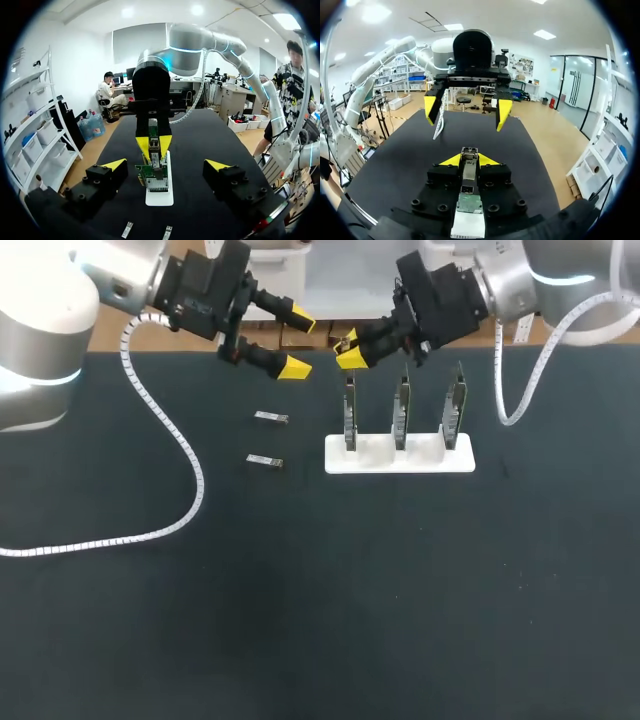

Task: Pick up the optical module with the left hand, and insert it into the network port with the right hand.

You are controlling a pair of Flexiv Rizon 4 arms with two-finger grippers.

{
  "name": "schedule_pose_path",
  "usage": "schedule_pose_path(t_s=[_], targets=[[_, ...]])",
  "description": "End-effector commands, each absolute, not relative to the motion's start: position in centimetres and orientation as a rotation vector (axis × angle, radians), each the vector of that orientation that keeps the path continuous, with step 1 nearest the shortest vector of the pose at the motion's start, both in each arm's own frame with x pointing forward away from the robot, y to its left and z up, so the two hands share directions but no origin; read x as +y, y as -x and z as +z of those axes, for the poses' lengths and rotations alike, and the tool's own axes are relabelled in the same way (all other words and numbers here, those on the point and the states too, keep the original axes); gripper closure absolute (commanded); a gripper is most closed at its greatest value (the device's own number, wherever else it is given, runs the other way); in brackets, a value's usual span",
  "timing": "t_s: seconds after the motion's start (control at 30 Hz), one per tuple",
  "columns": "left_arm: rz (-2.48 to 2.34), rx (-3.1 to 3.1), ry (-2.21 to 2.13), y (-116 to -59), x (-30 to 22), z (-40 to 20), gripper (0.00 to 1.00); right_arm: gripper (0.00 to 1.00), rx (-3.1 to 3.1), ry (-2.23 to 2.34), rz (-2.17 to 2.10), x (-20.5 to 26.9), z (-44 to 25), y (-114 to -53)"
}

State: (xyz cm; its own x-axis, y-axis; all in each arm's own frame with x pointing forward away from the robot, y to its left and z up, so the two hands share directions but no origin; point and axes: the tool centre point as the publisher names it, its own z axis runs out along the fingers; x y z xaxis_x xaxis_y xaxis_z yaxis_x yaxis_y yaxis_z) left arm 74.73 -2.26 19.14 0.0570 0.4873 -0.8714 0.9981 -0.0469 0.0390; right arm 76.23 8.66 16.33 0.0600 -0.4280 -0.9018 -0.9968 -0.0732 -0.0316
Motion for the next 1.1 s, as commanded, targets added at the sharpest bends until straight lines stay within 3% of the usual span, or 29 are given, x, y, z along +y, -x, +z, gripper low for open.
schedule_pose_path(t_s=[0.03,0.53,1.1], targets=[[-0.914,1.520,-1.632,-74.9,-2.3,19.2,0.00,1.00,1.483,1.591,0.956,8.6,16.7,-75.3],[-0.914,1.520,-1.632,-74.9,-2.3,19.2,0.00,1.00,1.565,1.573,0.948,6.9,17.8,-72.7],[-0.914,1.520,-1.632,-74.9,-2.3,19.2,0.00,1.00,1.527,1.631,1.000,7.5,17.3,-74.7]])
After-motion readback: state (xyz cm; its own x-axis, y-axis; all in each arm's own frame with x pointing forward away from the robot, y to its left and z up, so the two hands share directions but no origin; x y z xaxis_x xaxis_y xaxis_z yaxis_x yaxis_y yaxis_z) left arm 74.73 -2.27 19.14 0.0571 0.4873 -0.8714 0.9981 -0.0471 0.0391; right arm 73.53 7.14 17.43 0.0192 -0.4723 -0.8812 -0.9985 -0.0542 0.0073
